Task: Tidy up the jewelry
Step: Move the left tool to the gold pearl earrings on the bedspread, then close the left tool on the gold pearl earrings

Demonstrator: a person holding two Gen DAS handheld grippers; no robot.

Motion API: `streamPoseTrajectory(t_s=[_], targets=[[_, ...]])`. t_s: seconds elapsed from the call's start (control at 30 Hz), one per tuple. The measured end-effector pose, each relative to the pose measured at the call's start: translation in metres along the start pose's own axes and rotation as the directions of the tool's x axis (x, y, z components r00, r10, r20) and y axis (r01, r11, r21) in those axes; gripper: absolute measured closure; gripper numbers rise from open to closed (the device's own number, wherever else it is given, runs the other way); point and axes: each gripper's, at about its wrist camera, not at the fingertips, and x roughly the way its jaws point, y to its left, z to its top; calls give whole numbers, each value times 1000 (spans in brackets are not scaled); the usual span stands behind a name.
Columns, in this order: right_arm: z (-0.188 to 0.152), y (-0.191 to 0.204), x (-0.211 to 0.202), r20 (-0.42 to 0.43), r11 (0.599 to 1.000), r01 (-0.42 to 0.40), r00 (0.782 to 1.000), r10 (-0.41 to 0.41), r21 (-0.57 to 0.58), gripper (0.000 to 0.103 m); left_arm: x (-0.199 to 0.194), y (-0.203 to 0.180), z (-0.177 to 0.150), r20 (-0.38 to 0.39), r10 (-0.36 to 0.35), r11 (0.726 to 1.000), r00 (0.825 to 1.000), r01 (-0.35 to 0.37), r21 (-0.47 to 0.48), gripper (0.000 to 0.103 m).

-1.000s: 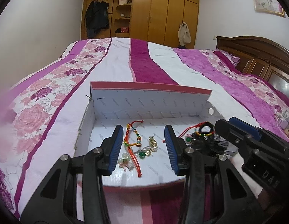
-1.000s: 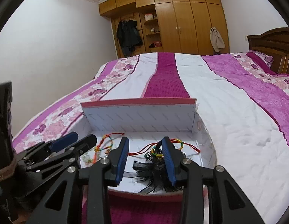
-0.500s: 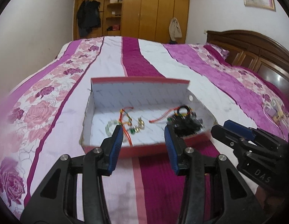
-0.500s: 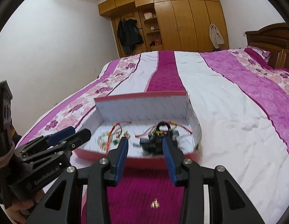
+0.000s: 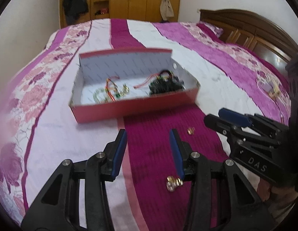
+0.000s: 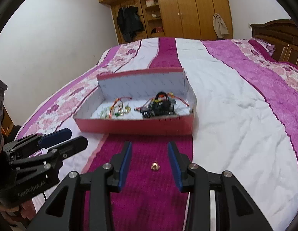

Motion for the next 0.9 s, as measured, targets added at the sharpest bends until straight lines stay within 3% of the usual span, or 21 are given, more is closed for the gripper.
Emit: streamPoseTrajectory(t_s=[0.63,0.9], targets=[[-26,-12,-8,-67,999,21,998,-19,33,62,18,-25,-38,-189,-81,995,979,91,45,67],[-29,-16,-5,-77,999,21,997,-17,49,62,27,-28,-46,-216,-89,993,972,104,57,82]])
